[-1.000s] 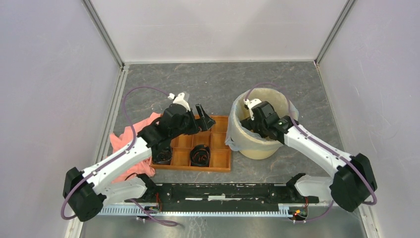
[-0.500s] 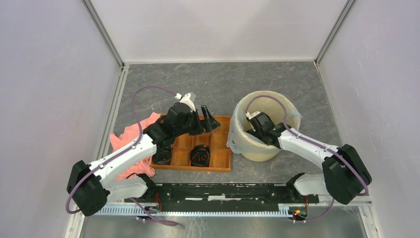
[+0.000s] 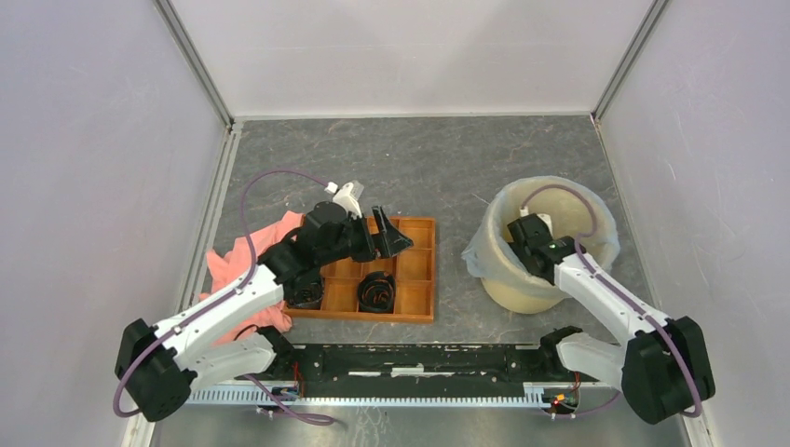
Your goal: Put the trash bags into the trash bin
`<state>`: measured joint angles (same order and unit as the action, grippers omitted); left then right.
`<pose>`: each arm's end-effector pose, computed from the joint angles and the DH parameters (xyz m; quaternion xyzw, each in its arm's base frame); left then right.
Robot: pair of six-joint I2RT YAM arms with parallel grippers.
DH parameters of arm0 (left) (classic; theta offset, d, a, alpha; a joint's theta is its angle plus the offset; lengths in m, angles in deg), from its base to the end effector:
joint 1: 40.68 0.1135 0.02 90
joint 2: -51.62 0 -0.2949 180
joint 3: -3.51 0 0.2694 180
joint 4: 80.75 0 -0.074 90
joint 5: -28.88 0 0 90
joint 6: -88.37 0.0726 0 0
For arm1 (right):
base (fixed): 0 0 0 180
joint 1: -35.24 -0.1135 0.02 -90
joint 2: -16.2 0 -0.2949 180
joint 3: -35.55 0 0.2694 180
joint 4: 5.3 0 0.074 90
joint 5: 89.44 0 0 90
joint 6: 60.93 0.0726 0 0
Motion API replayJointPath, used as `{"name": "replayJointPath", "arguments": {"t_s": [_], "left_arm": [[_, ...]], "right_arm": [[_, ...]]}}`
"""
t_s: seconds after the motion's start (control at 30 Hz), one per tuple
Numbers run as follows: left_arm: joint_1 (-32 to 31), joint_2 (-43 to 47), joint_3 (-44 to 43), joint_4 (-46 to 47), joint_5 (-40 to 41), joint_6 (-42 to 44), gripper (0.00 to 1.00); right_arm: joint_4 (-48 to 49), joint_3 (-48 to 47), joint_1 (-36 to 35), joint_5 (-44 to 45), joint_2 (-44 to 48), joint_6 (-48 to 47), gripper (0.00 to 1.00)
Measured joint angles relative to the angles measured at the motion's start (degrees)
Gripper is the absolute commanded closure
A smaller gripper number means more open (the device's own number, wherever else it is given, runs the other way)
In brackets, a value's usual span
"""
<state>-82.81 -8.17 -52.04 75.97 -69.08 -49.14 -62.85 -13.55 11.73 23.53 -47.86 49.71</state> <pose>0.1932 -0.1884 0.2810 -0.0041 0.8537 -0.4068 0.3252 0.1888 0.0512 0.1748 0.0060 0.9690 -0.1264 0.2120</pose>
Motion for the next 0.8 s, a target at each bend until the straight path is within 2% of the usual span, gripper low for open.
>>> {"name": "replayJointPath", "arguments": {"t_s": [0.17, 0.27, 0.47, 0.6, 0.8], "left_arm": [[0.0, 4.0, 0.2, -0.7, -1.5, 0.0, 0.03], [0.0, 5.9, 0.2, -2.1, -1.8, 0.3, 0.01], [0.0, 9.2, 0.2, -4.7, -2.3, 2.0, 0.0], [0.0, 9.9, -0.3, -5.7, -3.4, 3.7, 0.0], [0.0, 9.8, -3.0, -7.5, -4.5, 5.4, 0.0]], "right_arm": [[0.0, 2.0, 10.4, -1.6, 2.7, 2.3, 0.02], [-0.8, 4.6, 13.7, -2.6, 6.5, 4.2, 0.02], [-4.7, 3.6, 14.2, -3.1, 14.6, 7.2, 0.02], [-4.8, -3.2, 14.2, -4.0, 19.7, 6.5, 0.02], [-6.8, -13.9, 14.2, -2.3, 17.4, 3.0, 0.02]]}}
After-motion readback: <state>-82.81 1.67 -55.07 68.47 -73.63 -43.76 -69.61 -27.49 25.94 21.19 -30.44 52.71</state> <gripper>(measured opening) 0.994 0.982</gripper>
